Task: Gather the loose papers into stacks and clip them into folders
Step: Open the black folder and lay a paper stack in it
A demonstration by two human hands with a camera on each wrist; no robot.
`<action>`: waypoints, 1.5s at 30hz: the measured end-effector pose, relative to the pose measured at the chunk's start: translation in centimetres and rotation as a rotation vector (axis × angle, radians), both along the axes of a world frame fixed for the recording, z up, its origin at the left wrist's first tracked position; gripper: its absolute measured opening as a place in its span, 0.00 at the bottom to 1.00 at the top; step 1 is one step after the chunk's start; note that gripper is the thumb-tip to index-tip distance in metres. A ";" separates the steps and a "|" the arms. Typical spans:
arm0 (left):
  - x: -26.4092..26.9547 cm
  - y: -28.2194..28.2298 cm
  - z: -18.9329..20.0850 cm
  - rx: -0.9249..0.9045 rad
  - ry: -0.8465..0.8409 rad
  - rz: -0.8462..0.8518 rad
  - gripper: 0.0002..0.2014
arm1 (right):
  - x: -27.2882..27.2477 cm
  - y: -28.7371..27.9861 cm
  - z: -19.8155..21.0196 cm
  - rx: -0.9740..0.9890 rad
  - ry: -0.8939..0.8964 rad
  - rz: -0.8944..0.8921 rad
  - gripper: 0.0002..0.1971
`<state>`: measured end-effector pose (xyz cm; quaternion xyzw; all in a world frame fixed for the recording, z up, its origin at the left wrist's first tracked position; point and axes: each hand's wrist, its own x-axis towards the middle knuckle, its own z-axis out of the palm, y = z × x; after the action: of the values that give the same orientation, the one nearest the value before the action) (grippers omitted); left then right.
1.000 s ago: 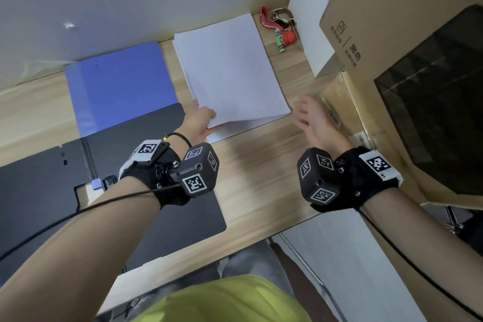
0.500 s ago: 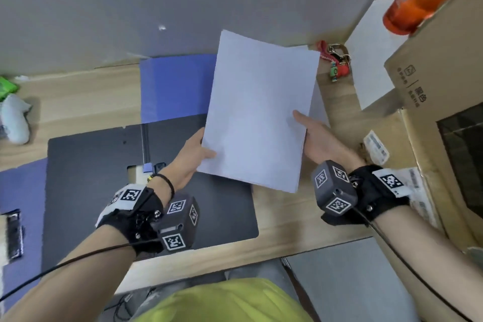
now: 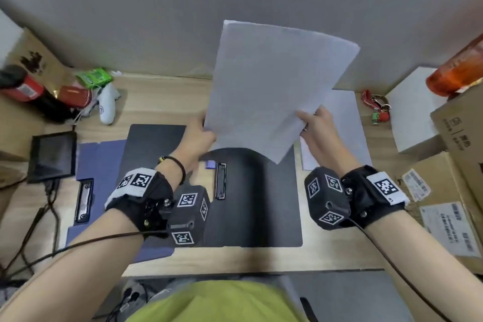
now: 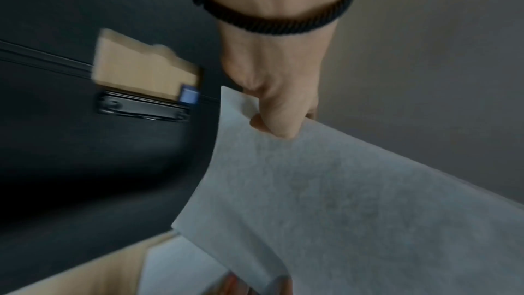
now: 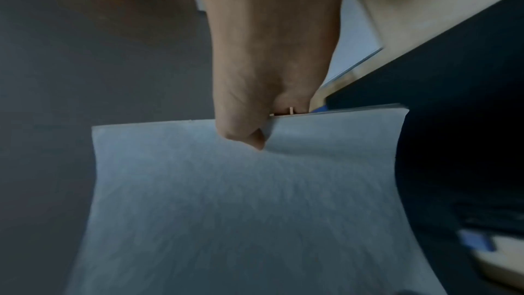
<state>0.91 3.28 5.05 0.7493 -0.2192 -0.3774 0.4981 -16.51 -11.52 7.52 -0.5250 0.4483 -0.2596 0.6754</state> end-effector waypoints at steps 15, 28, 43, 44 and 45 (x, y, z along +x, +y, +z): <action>2.6 0.9 -1.3 -0.036 0.028 -0.032 0.16 | 1.7 3.3 -1.5 -0.151 0.156 0.100 0.13; 2.6 1.7 -2.7 -0.056 -0.008 -0.203 0.14 | 0.7 4.4 -4.5 -0.016 0.218 0.157 0.20; 0.3 -0.1 -6.0 0.137 0.226 -0.139 0.17 | -2.3 3.8 -8.0 0.225 0.429 0.089 0.29; -0.1 0.2 -6.6 0.162 0.235 -0.174 0.17 | -3.1 3.9 -9.2 0.271 0.449 0.087 0.33; -0.5 0.5 -7.3 0.180 0.243 -0.207 0.17 | -3.9 4.1 -9.7 0.309 0.451 0.099 0.34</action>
<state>0.42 3.76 -2.25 0.7132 -0.1986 -0.5327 0.4101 -20.41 -7.46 -2.22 -0.4813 0.5953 -0.0314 0.6426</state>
